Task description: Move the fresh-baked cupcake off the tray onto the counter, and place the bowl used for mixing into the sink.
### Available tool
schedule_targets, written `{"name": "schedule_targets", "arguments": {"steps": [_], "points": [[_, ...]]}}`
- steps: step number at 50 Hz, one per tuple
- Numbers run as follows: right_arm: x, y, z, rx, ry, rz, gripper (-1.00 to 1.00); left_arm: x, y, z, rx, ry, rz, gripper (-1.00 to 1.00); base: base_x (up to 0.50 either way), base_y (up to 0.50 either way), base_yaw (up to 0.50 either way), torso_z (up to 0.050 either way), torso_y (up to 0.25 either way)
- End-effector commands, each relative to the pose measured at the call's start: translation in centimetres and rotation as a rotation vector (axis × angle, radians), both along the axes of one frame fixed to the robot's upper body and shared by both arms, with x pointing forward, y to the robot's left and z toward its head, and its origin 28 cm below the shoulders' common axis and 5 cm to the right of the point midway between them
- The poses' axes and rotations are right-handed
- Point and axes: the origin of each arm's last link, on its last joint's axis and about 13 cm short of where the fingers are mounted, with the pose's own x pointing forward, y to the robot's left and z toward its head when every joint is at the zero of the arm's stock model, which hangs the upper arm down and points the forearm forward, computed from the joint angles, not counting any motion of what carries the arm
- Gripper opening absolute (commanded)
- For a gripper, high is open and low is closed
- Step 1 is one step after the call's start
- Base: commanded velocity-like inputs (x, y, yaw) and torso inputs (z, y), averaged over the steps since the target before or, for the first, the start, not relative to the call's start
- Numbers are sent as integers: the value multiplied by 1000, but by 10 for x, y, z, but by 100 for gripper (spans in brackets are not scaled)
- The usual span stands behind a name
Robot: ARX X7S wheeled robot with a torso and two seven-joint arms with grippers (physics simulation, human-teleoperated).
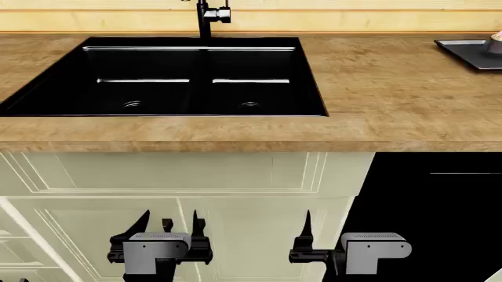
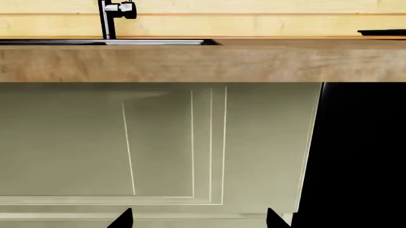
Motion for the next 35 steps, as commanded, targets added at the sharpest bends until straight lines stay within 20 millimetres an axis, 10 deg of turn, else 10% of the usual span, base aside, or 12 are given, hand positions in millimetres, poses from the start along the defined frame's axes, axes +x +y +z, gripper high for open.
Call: {"name": "schedule_targets", "arguments": {"steps": [1,35], "points": [[-2,-2,0,24,10,-12,100,0,-1,0,5,4,-3,100,0,0,0,0,0],[0,0,-1,35,15,12,100,0,-1,0,1,6,-2,100,0,-41,0,0,0]]}}
